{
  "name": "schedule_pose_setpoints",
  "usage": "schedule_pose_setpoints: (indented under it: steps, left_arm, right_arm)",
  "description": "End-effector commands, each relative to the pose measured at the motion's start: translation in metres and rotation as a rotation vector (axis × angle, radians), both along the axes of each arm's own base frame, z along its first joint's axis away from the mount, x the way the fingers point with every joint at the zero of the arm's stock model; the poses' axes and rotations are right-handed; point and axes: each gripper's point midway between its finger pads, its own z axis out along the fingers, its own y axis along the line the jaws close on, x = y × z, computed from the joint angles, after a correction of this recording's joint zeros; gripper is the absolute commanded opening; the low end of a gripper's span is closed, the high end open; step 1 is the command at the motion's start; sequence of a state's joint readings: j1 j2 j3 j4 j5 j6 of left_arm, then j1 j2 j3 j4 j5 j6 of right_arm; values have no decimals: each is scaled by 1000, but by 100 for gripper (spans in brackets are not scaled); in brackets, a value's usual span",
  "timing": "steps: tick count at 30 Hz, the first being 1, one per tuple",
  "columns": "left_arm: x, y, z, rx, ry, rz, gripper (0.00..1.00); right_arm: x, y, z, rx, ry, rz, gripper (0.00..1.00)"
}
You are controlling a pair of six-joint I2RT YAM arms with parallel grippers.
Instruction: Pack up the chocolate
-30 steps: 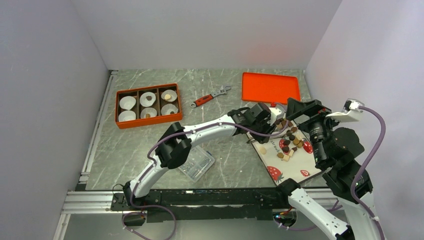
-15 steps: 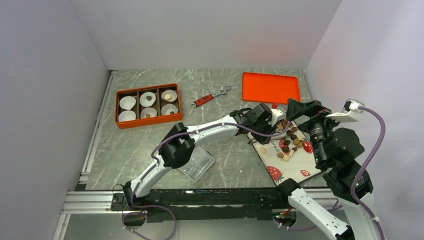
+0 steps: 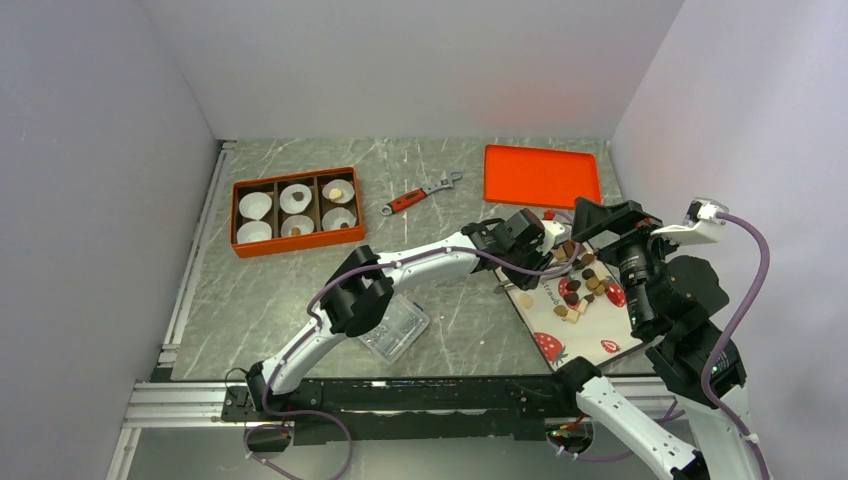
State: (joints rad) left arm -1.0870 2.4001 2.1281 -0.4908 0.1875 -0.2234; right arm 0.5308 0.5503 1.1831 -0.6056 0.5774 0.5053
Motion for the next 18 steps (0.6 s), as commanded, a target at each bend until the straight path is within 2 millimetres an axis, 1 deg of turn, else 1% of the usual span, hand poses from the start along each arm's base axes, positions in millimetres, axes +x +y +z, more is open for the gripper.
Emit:
schedule_pose_setpoints:
  steps: [1,4,8,10,13,18]
  left_arm:
    - [2,-12,36,-86,-44,-23,39]
    - [3,-7,44,-96,-58,-20,37]
    - [4,3,55,-114,-71,-5,35]
    - [6,8,69,-145,-80,2,34]
    - [6,16,80,-160,-96,9,34]
    - [6,32,94,-167,-113,27,34]
  right_arm:
    - [-2,-2,6,-11,-10,-1,100]
    - [-2,-1,5,-13,-7,2,100]
    - [-1,0,5,-10,-4,6,100]
    - [-1,0,4,-10,-4,6,100]
    - [0,1,3,-9,0,9,100]
    - [3,4,0,-4,3,15,100]
